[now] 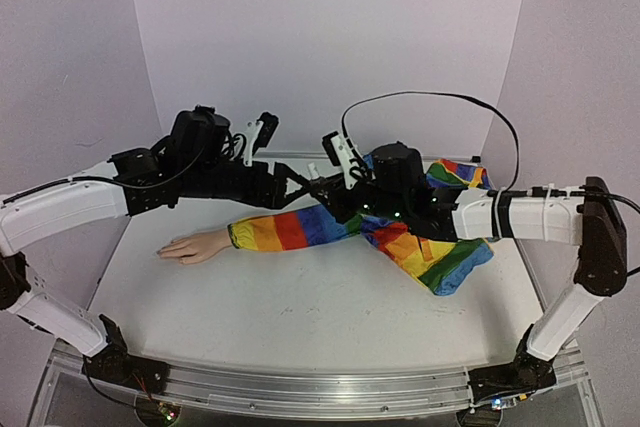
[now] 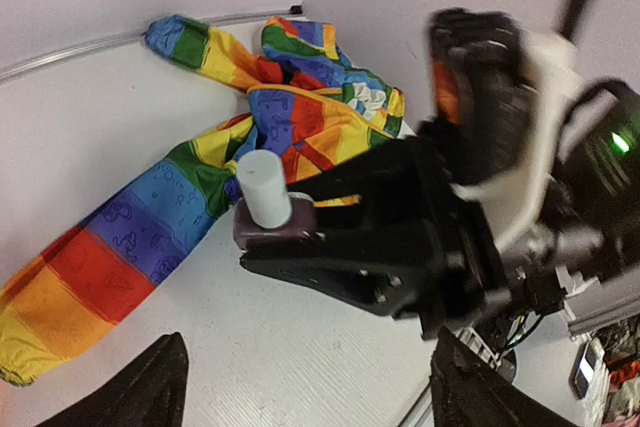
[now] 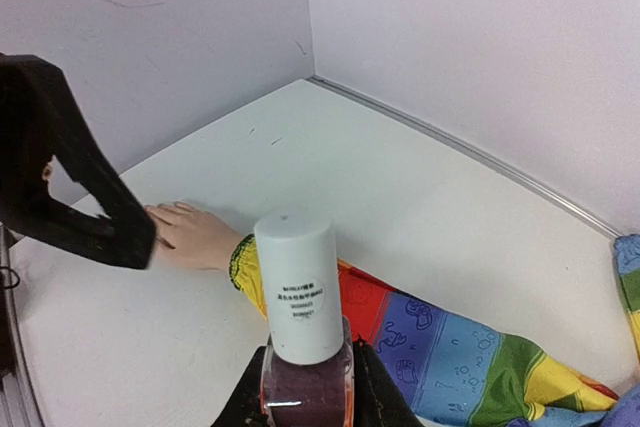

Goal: Paint the nails

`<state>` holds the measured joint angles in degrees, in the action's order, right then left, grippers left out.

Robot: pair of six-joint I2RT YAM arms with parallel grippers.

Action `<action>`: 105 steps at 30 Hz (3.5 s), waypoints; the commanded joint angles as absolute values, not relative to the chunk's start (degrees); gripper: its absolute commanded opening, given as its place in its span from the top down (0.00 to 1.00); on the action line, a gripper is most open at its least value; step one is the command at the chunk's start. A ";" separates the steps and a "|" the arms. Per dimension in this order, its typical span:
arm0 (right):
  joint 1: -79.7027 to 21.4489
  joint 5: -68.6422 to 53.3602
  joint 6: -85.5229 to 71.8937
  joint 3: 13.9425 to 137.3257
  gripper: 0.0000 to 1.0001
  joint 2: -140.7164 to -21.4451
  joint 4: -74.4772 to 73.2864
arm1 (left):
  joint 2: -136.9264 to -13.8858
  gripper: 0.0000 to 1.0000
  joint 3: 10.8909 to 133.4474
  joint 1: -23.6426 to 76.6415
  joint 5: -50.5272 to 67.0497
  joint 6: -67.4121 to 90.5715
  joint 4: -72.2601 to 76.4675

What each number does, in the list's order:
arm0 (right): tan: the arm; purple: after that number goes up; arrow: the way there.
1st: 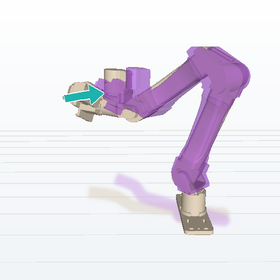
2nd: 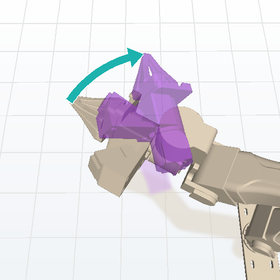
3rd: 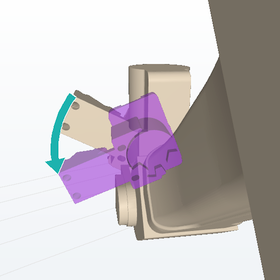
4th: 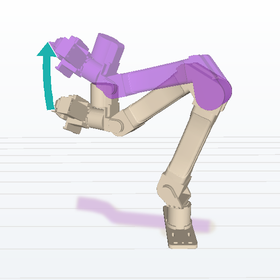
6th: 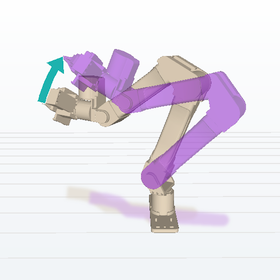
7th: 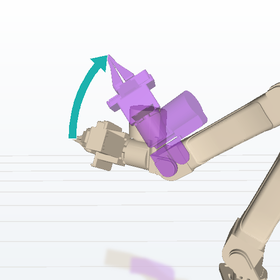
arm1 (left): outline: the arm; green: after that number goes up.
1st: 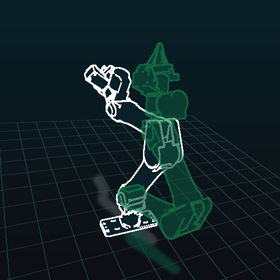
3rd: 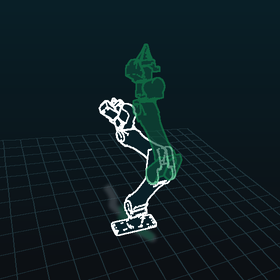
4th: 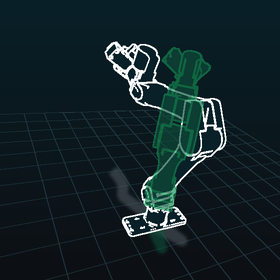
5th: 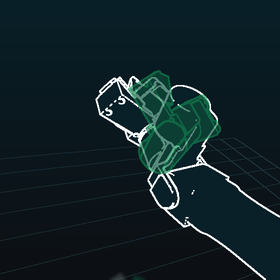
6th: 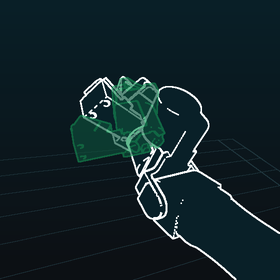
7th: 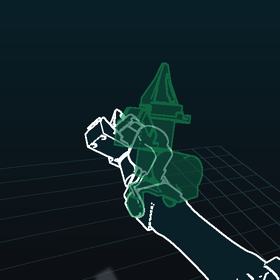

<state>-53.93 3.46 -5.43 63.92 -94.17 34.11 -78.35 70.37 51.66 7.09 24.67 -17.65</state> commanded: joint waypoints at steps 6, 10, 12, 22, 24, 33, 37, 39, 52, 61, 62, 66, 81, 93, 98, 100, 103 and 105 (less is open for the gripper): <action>-47.91 -51.84 -4.66 62.55 1.00 -89.88 39.64 | -67.89 0.09 64.79 50.14 19.70 19.53 -9.19; -47.90 -58.63 -6.74 62.92 1.00 -90.03 42.05 | -68.75 0.12 65.03 50.11 25.23 19.28 -7.72; -47.90 -59.75 -8.42 62.97 1.00 -90.46 43.96 | -70.37 0.17 66.09 50.09 32.00 19.09 -6.70; -47.90 -60.94 -12.74 62.87 1.00 -91.77 48.82 | -74.61 0.51 68.70 50.97 43.48 18.37 -5.32; -47.90 -60.91 -12.83 62.76 1.00 -91.83 48.95 | -74.78 0.61 68.49 51.04 42.02 18.60 -5.36; -47.90 -50.67 -11.51 61.79 1.00 -91.55 48.22 | -75.05 1.00 67.99 51.03 30.87 18.94 -6.72; -48.42 -17.04 -9.23 62.24 1.00 -90.65 41.46 | -75.78 1.00 70.02 51.06 16.19 20.14 -13.64; -51.57 15.42 -9.14 67.00 1.00 -93.08 32.79 | -77.43 1.00 72.12 51.02 2.64 23.74 -20.98; -52.88 1.84 -4.90 67.39 1.00 -95.81 37.90 | -77.47 0.82 71.16 49.22 8.26 26.47 -20.45; -45.10 -45.62 -8.35 59.39 1.00 -89.97 45.76 | -69.76 0.21 65.96 48.97 20.55 19.95 -12.31; -44.81 -49.51 -8.61 59.38 1.00 -89.92 45.97 | -68.94 0.20 65.17 48.96 21.92 19.34 -11.56; -44.65 -64.79 -13.25 60.36 1.00 -91.70 50.06 | -67.93 0.20 64.00 48.80 29.70 18.46 -8.13; -45.85 -70.36 -22.59 60.26 1.00 -95.01 62.09 | -76.12 0.44 69.41 50.40 43.18 19.31 -3.21; -45.81 -69.34 -21.92 60.44 1.00 -96.42 61.97 | -78.51 0.80 71.02 50.53 42.34 18.64 -3.09; -45.62 -63.09 -20.16 58.94 1.00 -94.86 61.20 | -77.81 0.99 69.73 50.69 38.34 18.26 -3.28; -45.35 -56.92 -19.04 58.26 1.00 -93.59 59.70 | -76.96 1.00 68.79 50.94 34.63 17.88 -3.74; -46.07 -13.66 -14.74 59.69 1.00 -89.66 43.22 | -76.01 1.00 69.24 52.41 21.63 16.75 -8.64; -48.04 25.09 -16.95 57.41 1.00 -86.18 36.72 | -76.74 1.00 71.44 53.17 8.08 18.43 -15.26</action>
<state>-46.72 -43.86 -17.82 57.67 -93.41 49.39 -78.41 68.14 50.17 25.74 17.26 -7.53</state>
